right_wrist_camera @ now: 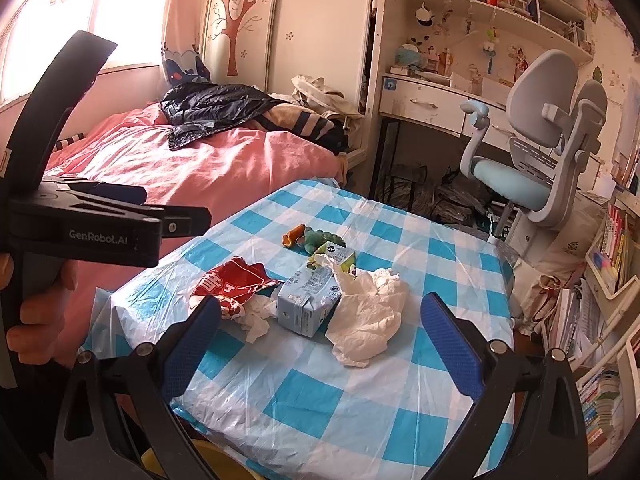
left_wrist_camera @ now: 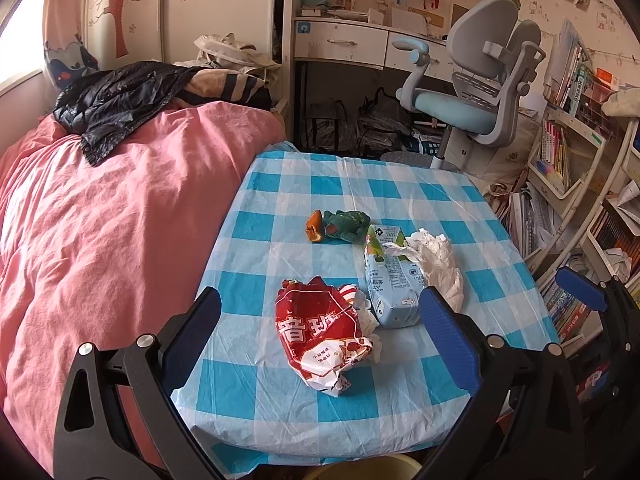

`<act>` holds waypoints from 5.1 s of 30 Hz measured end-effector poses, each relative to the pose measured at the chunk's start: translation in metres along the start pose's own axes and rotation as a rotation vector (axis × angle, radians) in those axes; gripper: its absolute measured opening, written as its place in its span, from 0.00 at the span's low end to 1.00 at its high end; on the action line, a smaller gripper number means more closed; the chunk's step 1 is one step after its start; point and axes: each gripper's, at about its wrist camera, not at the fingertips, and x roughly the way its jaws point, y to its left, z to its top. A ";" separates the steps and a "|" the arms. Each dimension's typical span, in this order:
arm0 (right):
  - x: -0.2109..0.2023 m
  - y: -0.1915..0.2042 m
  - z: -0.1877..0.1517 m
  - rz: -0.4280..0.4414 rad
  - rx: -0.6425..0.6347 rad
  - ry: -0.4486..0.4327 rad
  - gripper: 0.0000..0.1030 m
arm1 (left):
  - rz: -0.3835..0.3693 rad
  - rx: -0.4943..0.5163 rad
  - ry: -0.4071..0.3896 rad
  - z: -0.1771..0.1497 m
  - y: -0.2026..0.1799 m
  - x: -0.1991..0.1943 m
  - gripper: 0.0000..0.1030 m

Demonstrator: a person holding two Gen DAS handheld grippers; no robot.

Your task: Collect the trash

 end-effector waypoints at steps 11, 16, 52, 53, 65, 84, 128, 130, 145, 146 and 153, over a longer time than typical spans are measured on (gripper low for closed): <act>0.002 0.004 -0.001 0.005 -0.021 0.013 0.93 | -0.021 0.015 0.026 0.001 -0.002 0.001 0.93; 0.002 0.005 -0.001 0.005 -0.023 0.014 0.93 | -0.057 0.036 0.036 0.001 -0.008 0.000 0.93; 0.070 0.001 -0.025 0.157 0.101 0.319 0.93 | 0.009 -0.209 0.345 -0.031 0.044 0.127 0.21; 0.074 0.004 -0.027 0.165 0.092 0.335 0.93 | -0.043 -0.227 0.358 -0.031 0.043 0.129 0.18; 0.111 0.043 -0.024 0.243 -0.035 0.340 0.76 | -0.086 -0.184 0.171 0.022 0.071 0.055 0.09; 0.119 0.040 -0.019 0.332 0.011 0.361 0.22 | -0.162 -0.162 0.134 0.030 0.068 0.038 0.09; -0.014 -0.073 -0.071 0.038 0.172 0.270 0.90 | 0.007 -0.028 0.114 -0.018 0.027 -0.002 0.85; -0.009 -0.065 -0.071 0.039 0.129 0.287 0.91 | -0.017 -0.064 0.155 -0.020 0.030 0.006 0.85; -0.001 -0.046 -0.074 0.009 0.024 0.334 0.91 | -0.047 -0.064 0.207 -0.039 0.018 0.017 0.86; -0.001 -0.047 -0.075 0.006 0.026 0.335 0.91 | -0.048 -0.071 0.210 -0.040 0.019 0.018 0.86; 0.002 -0.047 -0.076 -0.004 0.026 0.345 0.91 | -0.054 -0.073 0.214 -0.041 0.018 0.019 0.86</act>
